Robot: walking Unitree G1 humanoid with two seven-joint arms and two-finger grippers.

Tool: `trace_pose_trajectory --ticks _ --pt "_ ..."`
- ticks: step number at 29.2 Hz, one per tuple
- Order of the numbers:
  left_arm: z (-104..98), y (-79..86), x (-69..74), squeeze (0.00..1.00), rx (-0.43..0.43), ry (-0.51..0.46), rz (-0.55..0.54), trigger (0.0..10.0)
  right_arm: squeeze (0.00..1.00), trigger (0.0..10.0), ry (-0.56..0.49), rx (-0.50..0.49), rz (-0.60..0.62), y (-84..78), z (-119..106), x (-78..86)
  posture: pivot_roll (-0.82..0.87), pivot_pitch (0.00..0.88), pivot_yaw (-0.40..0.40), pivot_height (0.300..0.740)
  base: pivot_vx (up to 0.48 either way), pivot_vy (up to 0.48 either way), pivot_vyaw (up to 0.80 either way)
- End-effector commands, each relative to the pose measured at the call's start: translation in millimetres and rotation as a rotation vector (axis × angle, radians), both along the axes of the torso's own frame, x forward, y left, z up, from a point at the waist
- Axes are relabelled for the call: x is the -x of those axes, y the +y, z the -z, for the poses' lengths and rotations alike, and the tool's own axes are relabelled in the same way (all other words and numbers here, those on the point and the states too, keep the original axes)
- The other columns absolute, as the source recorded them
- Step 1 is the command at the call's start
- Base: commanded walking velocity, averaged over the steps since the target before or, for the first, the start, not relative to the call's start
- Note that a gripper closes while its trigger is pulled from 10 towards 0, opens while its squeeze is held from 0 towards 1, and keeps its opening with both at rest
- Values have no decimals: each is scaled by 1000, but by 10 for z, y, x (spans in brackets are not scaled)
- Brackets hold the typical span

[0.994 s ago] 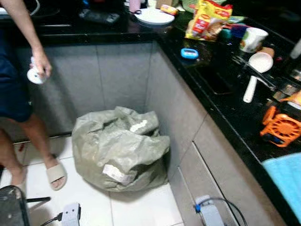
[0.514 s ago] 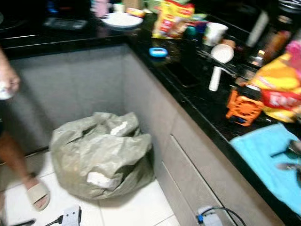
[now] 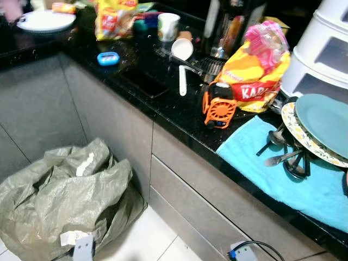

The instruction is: Kitchen organization

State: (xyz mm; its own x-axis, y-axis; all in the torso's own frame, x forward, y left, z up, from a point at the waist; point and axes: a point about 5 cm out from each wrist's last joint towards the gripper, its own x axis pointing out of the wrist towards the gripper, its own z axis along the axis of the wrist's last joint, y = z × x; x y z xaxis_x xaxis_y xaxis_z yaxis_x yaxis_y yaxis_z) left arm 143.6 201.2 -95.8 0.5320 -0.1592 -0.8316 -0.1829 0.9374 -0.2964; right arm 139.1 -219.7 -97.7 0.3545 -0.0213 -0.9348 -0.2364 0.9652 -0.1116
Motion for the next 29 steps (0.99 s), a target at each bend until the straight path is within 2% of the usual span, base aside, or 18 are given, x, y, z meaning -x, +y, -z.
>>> trace_pose_trajectory --ticks 1,15,29 --pt "32 -16 80 0 7 29 7 10000 0 10000 34 0 19 -28 26 92 84 73 -40 740 0 0 -788" --pt "37 -29 90 0 9 36 22 10000 0 10000 94 16 33 -67 63 234 82 71 -42 740 0 0 -788" --pt "35 -42 80 0 10 35 39 10000 0 10000 121 41 42 -101 70 283 79 58 -42 740 0 0 -791"
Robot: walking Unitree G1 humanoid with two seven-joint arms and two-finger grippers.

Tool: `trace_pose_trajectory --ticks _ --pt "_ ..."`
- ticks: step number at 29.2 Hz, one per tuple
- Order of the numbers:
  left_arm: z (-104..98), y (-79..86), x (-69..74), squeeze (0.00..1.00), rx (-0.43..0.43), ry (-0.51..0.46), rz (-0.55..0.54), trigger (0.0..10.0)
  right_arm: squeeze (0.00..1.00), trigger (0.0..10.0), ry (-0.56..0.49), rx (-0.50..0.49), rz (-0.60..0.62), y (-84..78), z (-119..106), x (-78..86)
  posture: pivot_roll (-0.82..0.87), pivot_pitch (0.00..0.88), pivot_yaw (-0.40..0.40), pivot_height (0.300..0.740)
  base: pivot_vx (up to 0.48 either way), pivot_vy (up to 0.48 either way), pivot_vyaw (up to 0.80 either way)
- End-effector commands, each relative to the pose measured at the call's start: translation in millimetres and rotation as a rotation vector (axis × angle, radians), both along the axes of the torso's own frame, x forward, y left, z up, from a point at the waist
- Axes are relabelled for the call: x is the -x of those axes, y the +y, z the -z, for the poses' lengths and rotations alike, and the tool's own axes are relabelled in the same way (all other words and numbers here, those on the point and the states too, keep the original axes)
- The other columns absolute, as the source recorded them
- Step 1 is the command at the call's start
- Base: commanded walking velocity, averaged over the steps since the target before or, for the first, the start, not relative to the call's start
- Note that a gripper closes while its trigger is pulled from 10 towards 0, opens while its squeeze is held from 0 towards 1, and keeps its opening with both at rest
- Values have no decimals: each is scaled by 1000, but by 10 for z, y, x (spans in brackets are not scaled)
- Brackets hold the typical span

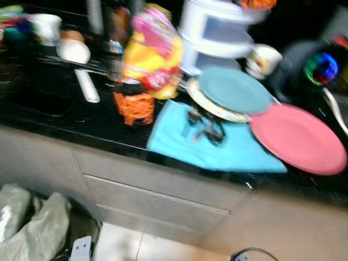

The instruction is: Kitchen organization

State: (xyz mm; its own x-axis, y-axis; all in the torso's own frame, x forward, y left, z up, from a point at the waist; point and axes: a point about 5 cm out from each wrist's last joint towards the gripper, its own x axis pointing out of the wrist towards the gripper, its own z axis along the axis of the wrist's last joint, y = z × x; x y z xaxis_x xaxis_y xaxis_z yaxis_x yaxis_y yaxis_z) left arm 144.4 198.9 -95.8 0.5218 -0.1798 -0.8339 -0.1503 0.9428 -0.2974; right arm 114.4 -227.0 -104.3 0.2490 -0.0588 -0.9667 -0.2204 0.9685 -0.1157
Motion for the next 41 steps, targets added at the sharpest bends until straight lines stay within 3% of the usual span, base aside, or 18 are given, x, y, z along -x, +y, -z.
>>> trace_pose_trajectory --ticks 1,16,24,26,28,29,33,34,35,36,37,39,40,41 --pt "35 -20 86 0 7 30 5 10000 0 10000 12 14 14 -32 4 38 79 58 -42 740 0 0 -788" --pt "35 -3 95 0 3 32 9 10000 0 10000 -38 55 87 -69 -17 -20 82 70 -31 740 0 0 -630" --pt "35 4 101 0 1 32 9 10000 0 10000 -140 145 236 -281 -120 -175 82 73 -29 740 0 0 0" --pt "35 6 100 0 2 32 8 10000 0 10000 -187 191 333 -409 -182 -233 83 73 -29 740 0 0 0" --pt "35 6 100 0 2 32 8 10000 0 10000 -187 191 333 -409 -182 -233 83 73 -29 740 0 0 0" --pt "36 5 104 0 4 32 8 10000 0 10000 -229 287 493 -661 -287 -252 77 75 -25 740 0 0 0" --pt "40 -2 113 0 5 35 13 10000 0 10000 -185 475 715 -1087 -438 -54 75 76 -29 740 0 0 0" --pt "40 -2 113 0 5 35 13 10000 0 10000 -185 475 715 -1087 -438 -54 75 76 -29 740 0 0 0" --pt "41 -5 117 0 6 36 13 10000 0 10000 -184 542 852 -1258 -513 54 78 76 -29 740 0 0 0" --pt "41 -5 117 0 6 36 13 10000 0 10000 -184 542 852 -1258 -513 54 78 76 -29 740 0 0 0" --pt "42 -6 119 0 7 36 13 10000 0 10000 -207 580 923 -1358 -575 81 78 76 -29 740 0 0 0" --pt "43 -6 123 0 8 36 11 10000 0 10000 -278 641 1008 -1521 -707 56 72 78 -25 740 0 0 0" --pt "43 -6 123 0 8 36 11 10000 0 10000 -278 641 1008 -1521 -707 56 72 78 -25 740 0 0 0" --pt "45 -5 128 0 7 39 15 10000 0 10000 -381 680 1047 -1652 -854 -48 71 78 -25 740 0 0 0"
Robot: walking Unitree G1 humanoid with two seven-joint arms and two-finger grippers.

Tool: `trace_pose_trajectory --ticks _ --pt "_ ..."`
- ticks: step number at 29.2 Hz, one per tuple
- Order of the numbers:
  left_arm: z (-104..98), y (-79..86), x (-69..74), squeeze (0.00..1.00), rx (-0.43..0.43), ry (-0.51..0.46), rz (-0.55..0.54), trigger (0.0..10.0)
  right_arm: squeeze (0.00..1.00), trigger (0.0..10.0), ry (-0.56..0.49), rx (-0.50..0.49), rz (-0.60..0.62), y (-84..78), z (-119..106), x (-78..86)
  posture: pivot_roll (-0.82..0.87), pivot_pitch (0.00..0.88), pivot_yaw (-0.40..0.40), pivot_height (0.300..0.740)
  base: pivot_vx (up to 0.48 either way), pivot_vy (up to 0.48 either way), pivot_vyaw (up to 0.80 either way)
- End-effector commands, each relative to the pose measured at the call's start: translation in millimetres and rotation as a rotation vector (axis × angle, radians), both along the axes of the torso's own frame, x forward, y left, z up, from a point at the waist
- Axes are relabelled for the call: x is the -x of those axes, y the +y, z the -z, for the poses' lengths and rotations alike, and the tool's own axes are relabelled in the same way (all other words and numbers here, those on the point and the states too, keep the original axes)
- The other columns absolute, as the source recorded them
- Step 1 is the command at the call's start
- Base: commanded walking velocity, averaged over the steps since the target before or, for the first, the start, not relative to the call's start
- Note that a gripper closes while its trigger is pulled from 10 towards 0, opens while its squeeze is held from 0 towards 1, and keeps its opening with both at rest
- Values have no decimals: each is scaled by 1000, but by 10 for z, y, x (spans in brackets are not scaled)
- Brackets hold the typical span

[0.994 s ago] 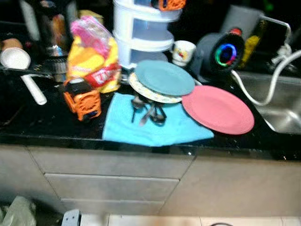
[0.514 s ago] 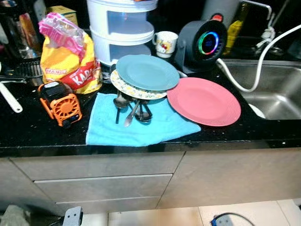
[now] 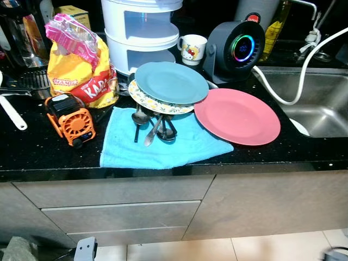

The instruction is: Kitchen organization

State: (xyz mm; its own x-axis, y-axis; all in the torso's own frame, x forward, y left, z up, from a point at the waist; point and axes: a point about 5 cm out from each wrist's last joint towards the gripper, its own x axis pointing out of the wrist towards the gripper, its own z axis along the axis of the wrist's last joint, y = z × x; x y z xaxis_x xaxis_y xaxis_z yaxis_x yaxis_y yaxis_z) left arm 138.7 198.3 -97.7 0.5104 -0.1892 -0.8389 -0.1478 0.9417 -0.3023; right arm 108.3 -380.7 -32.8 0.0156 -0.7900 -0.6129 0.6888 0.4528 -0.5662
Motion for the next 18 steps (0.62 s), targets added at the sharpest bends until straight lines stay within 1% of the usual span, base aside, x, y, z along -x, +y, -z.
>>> trace_pose_trajectory --ticks 1,2,3,4,6,7,8,9,10,11,13,14,15,16,17,18 --pt "25 1 70 0 0 26 8 10000 0 10000 -89 79 37 -115 -139 -108 71 78 -25 740 0 0 0" --pt "25 4 73 0 0 28 10 10000 0 10000 -200 148 44 -227 -305 -257 58 80 -17 740 0 0 0" --pt "25 4 73 0 0 28 10 10000 0 10000 -200 148 44 -227 -305 -257 58 80 -17 740 0 0 0" --pt "26 5 75 0 0 29 14 10000 0 10000 -302 210 49 -316 -475 -402 58 81 -17 740 0 0 0" --pt "26 5 75 0 0 29 14 10000 0 10000 -302 210 49 -316 -475 -402 58 81 -17 740 0 0 0" --pt "24 4 71 0 -1 29 17 10000 0 10000 -459 254 38 -383 -696 -630 51 79 -15 740 0 0 0" --pt "23 2 64 0 0 28 20 10000 0 10000 -583 272 23 -408 -867 -806 48 80 -11 740 0 0 0" --pt "19 -7 51 0 2 26 25 10000 0 10000 -718 289 -15 -419 -1084 -1014 49 77 -7 740 0 0 0" --pt "19 -7 51 0 2 26 25 10000 0 10000 -718 289 -15 -419 -1084 -1014 49 77 -7 740 0 0 0" --pt "16 -13 39 0 3 24 27 10000 0 10000 -815 324 -80 -416 -1309 -1197 49 78 -6 740 0 0 0" --pt "13 -18 27 0 5 21 31 10000 0 10000 -964 380 -185 -381 -1677 -1444 51 77 -4 740 0 0 0" --pt "13 -18 27 0 5 21 31 10000 0 10000 -964 380 -185 -381 -1677 -1444 51 77 -4 740 0 0 0" --pt "12 -16 27 0 4 21 32 10000 0 10000 -1047 381 -231 -363 -1837 -1534 51 77 -3 740 0 0 0" --pt "12 -10 29 0 4 21 32 10000 0 10000 -1159 388 -282 -326 -2042 -1626 53 80 -3 740 0 0 0" --pt "12 -5 32 0 3 22 31 10000 0 10000 -1231 393 -316 -298 -2173 -1675 52 81 -2 740 0 0 0" --pt "12 -3 34 0 3 22 31 10000 0 10000 -1269 397 -335 -282 -2242 -1696 52 81 -2 740 0 0 0"
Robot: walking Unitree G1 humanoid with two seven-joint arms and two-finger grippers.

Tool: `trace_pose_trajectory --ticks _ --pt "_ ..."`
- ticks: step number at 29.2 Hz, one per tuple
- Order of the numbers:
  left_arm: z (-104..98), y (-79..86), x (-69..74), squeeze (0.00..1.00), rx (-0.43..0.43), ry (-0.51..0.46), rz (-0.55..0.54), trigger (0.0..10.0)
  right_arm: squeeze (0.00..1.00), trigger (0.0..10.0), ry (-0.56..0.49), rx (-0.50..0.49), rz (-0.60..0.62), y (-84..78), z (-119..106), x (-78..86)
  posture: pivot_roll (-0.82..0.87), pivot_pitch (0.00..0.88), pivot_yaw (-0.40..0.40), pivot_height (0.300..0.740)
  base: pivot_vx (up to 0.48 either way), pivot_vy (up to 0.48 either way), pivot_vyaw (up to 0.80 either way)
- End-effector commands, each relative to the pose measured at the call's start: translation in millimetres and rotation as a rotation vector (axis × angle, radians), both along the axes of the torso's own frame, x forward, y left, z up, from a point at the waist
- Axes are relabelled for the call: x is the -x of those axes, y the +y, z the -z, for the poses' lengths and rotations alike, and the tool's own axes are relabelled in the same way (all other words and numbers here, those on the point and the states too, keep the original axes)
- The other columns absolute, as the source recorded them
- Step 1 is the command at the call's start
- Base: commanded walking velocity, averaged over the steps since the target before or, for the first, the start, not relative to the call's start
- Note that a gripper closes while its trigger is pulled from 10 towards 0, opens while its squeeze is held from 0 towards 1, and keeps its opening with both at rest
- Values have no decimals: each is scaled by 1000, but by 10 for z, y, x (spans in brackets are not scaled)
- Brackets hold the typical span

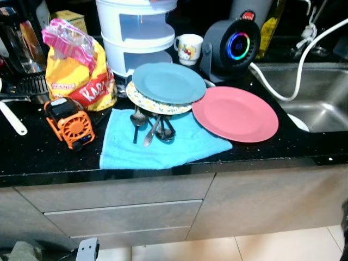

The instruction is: Kitchen organization

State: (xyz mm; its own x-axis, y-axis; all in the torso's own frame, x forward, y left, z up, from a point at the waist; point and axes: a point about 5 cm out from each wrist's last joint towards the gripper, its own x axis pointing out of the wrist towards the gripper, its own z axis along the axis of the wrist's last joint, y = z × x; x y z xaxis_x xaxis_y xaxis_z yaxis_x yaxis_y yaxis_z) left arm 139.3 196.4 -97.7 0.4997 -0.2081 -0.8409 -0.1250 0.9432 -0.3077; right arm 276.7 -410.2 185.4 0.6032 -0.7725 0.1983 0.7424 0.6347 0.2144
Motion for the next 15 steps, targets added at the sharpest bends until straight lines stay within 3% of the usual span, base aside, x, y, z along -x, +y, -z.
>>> trace_pose_trajectory --ticks 1,4,7,9,12,13,15 --pt "14 19 46 0 -4 17 4 10000 0 10000 -97 46 -78 64 -208 -66 53 80 -5 740 0 0 0" --pt "18 17 59 0 -3 20 2 10000 0 10000 -231 146 -228 241 -561 -171 55 84 -11 740 0 0 0" --pt "20 12 60 0 0 20 0 10000 0 10000 -298 175 -320 355 -715 -213 57 84 -15 740 0 0 0" --pt "23 2 67 0 5 20 -6 10000 0 10000 -353 209 -531 613 -841 -294 60 83 -20 740 0 0 0" --pt "27 -8 73 0 8 21 -9 10000 0 10000 -373 257 -831 961 -895 -344 61 83 -24 740 0 0 0" --pt "27 -11 72 0 8 21 -9 10000 0 10000 -359 287 -888 1032 -897 -342 65 81 -25 740 0 0 0" --pt "27 -11 72 0 8 21 -9 10000 0 10000 -359 287 -888 1032 -897 -342 65 81 -25 740 0 0 0"
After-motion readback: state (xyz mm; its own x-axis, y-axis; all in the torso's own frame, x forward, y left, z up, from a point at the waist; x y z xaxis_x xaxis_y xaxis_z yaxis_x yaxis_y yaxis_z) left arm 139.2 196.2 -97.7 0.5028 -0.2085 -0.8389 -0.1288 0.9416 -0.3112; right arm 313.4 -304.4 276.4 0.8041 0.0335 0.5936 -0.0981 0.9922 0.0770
